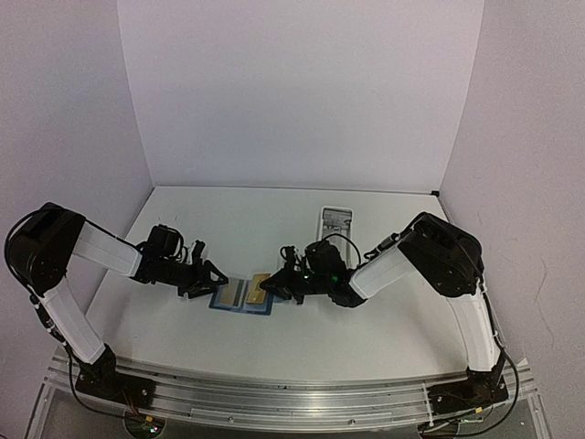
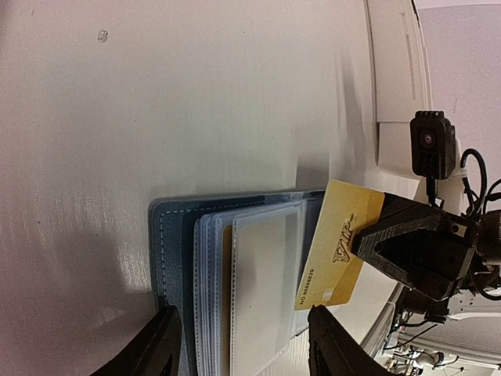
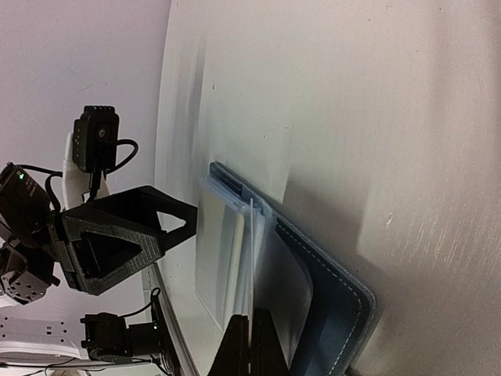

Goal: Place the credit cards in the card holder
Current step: Pick up the card holder from the center of the board.

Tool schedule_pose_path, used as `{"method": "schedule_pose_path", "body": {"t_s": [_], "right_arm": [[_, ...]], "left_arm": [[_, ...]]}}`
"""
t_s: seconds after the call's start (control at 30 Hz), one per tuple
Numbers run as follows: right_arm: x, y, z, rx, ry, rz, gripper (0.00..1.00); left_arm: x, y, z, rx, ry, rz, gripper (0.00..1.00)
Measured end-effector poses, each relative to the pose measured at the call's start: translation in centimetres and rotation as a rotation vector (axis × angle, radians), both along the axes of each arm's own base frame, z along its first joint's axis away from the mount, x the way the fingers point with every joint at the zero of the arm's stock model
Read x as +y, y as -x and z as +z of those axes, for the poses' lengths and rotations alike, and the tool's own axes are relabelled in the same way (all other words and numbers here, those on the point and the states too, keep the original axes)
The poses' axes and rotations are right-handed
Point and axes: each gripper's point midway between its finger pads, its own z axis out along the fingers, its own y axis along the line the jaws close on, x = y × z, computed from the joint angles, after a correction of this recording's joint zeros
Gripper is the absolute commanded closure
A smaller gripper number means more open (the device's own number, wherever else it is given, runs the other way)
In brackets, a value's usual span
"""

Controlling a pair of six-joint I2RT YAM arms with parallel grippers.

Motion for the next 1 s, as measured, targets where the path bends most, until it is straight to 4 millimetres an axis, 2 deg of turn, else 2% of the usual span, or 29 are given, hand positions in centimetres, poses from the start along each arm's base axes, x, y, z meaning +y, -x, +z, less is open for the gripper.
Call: {"method": "schedule_pose_path", "body": {"t_s": [0.17,0.3,0.57,0.7,1.0], "right_arm": [[0.3,-0.2,0.6,-0.004,-0.038,-0.006,1.0],[0.5,-0.3,1.2,-0.029,-0.063,-0.003,1.0],[0.2,-0.1,1.0,-0.023,-0.071,-0.01,1.0],[0.5,-0.4,1.4,-0.028,-0.097,-0.013,1.0],[0.8,-0.5,1.0,-0.018,-0.11,-0.019,1.0]], "left_arm": [[0.4,0.0,-0.5,0.013,-0.007,0.031,0.64],[0.7,0.0,-0.9,0.019,-0.012,0.055,0.69],[0.8,-0.1,-1.0,0.011,0.004,0.079,0.7],[0.8,-0.1,-1.1,0.012,0.003,0.08,0.7],[0.9,-0.1,-1.1,0.012,0.003,0.081,0.71]]}}
